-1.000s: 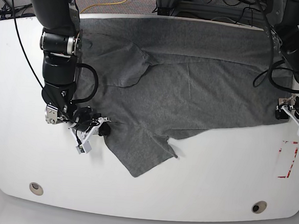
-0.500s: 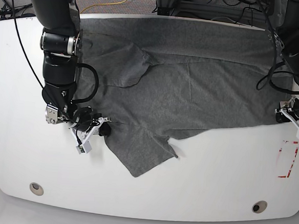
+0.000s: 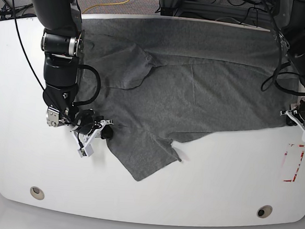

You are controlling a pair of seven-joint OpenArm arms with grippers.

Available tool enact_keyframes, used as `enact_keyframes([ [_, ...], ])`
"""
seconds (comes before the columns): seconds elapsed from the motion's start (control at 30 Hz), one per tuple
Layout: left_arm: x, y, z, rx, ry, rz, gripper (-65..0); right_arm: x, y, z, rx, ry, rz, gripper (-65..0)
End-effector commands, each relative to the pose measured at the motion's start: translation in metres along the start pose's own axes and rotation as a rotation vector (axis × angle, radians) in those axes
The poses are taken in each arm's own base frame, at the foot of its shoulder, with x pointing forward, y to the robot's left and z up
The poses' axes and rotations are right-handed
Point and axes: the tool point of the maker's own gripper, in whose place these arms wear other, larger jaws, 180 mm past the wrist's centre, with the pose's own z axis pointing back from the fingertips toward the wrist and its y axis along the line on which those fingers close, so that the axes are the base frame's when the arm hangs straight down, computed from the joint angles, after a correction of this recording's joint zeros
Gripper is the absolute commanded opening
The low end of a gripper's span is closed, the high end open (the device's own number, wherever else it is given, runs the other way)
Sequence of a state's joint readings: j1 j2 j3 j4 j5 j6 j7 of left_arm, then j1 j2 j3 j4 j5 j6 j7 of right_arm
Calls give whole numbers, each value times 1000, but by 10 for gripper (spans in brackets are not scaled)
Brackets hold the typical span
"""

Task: Fold the T-shirt properly
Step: 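Lift the hem with both grippers and fold it over toward the collar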

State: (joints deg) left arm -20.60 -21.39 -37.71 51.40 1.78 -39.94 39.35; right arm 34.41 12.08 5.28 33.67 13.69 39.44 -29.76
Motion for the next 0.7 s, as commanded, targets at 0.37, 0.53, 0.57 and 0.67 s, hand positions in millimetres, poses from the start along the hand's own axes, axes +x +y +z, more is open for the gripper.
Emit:
enact_keyframes([
  [0.37,37,12,20,48,-107,-58,-650,38,-12,16,-22,-79,36,-650],
  [0.53,52,14,29,72,-145,-88,-650,50,-11,27,-43,-95,106,-650],
  [0.57,52,14,29,72,-145,-88,-650,51,-10,29,-46,-92,119,-650],
  [0.67,53,14,30,72,-146,-89,-650,66,-4,39,-62,-105,184,-650],
])
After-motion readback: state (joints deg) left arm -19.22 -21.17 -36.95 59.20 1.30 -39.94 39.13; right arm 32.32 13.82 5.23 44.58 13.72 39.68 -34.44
